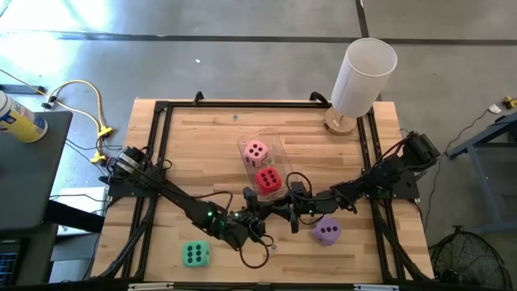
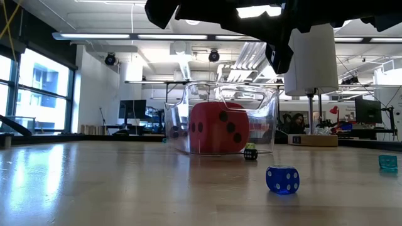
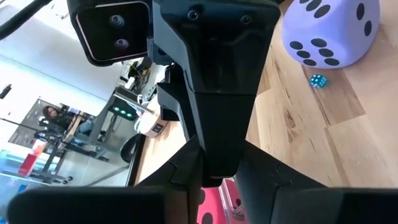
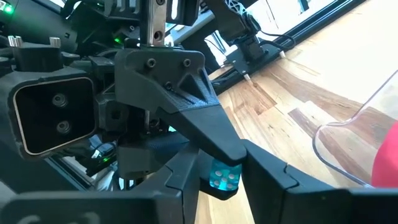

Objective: Pick & Place Dice
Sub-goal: Put the small blue dice into the transparent bin

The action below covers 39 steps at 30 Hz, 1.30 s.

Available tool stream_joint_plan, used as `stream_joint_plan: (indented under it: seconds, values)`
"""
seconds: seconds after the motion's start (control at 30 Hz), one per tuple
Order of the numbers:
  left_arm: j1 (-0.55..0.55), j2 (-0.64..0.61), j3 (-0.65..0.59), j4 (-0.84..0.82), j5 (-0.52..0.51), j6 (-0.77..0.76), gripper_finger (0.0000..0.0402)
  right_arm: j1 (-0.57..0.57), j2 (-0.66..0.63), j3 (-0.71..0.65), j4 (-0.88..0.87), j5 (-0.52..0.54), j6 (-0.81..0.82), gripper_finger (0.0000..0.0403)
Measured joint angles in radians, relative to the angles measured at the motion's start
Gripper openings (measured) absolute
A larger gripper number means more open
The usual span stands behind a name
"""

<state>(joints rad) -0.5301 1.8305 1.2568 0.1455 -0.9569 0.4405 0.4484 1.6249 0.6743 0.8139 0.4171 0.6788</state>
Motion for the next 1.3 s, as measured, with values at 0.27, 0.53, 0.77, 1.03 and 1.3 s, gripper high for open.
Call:
stream_joint_plan:
  seconds: [0.27,0.53,0.77,1.03,1.3]
  values:
    - [0.001,-0.001,0.000,-0.005,0.000,-0.014,0.0087,0.000,0.000,0.000,-0.001,0.002,-0.014,0.0048]
    - [0.002,-0.002,0.000,0.001,0.016,-0.071,0.0152,0.000,0.000,-0.001,-0.004,-0.004,-0.025,0.0051]
    - [0.002,-0.002,0.000,0.001,-0.012,-0.117,0.0201,0.000,0.000,-0.001,-0.002,-0.001,-0.045,0.0041]
    - [-0.023,-0.002,0.000,0.009,-0.021,-0.201,0.0204,-0.004,0.000,-0.001,0.000,0.061,-0.086,0.0047]
    - [-0.076,-0.002,0.000,0.009,-0.023,-0.316,0.0205,-0.006,0.000,-0.001,-0.026,0.239,-0.190,0.0046]
